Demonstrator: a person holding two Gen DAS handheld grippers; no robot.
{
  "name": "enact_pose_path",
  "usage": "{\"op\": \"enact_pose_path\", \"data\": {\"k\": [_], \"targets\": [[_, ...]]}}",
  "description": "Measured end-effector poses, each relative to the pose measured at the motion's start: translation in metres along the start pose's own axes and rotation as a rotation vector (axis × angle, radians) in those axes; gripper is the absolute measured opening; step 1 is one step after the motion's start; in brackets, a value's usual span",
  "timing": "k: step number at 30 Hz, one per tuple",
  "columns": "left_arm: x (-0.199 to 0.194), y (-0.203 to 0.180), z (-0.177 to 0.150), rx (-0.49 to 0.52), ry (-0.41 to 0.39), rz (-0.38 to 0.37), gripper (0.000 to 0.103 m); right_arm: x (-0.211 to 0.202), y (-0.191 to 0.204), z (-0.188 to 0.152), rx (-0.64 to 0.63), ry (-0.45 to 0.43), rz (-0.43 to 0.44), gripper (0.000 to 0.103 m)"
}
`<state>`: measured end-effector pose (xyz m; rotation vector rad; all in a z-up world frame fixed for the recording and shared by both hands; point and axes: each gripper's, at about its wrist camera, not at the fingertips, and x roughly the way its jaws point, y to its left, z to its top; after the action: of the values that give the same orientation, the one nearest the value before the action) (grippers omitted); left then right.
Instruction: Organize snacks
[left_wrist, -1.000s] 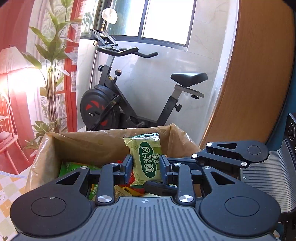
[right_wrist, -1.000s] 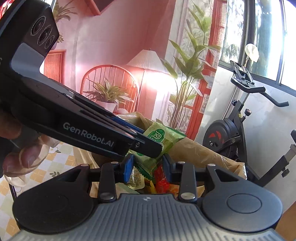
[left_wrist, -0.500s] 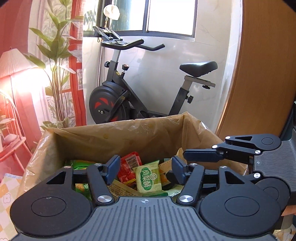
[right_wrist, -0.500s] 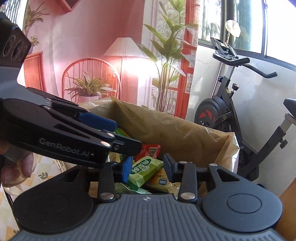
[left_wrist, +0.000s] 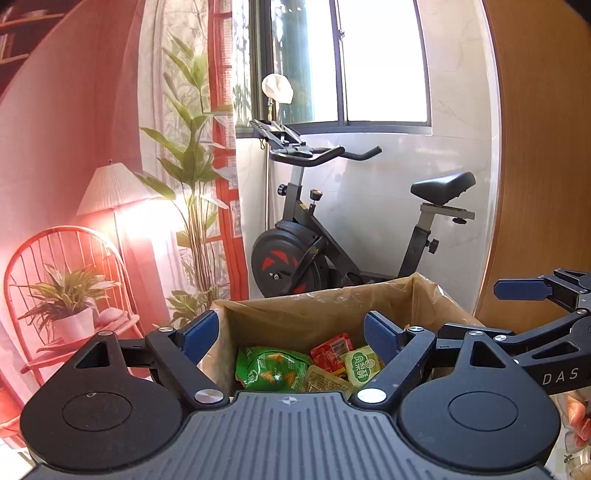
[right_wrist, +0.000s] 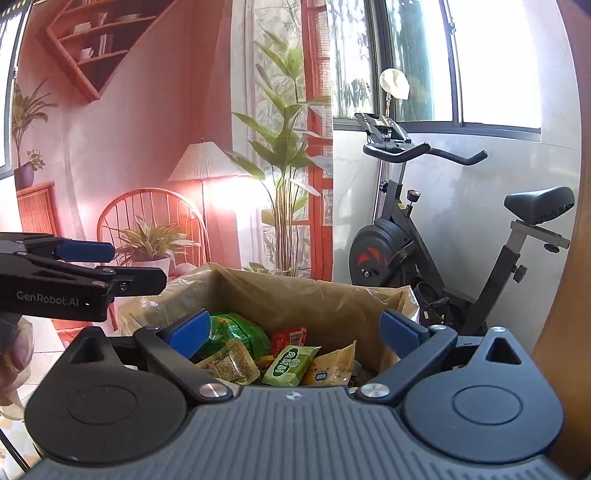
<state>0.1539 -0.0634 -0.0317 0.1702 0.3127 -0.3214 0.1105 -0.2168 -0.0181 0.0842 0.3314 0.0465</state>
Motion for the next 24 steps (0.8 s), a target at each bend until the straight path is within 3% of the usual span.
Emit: {"op": "enact_pose_path", "data": {"k": [4,9,14,19,24], "targets": [[-0.035,-0.008,0.006,0.029,-0.001,0.093,0.090,-0.026,0.018,0.005,0.020,-0.022,-0.001,0.100],[-0.077,-0.012,0.010,-0.008,-0.034,0.110,0.094,-0.059,0.037,0.008,0.068,-0.058,0.005,0.100],[-0.103,-0.027,-0.002,0.019,-0.083,0.259,0.099,-0.083,0.053,0.008,0.062,-0.102,-0.006,0.101],[-0.116,-0.016,-0.006,-0.052,-0.055,0.225,0.099,-0.097,0.060,0.001,0.065,-0.109,-0.033,0.101],[-0.129,-0.005,-0.010,-0.094,-0.075,0.259,0.099,-0.102,0.055,-0.009,0.091,-0.102,-0.058,0.101]]}}
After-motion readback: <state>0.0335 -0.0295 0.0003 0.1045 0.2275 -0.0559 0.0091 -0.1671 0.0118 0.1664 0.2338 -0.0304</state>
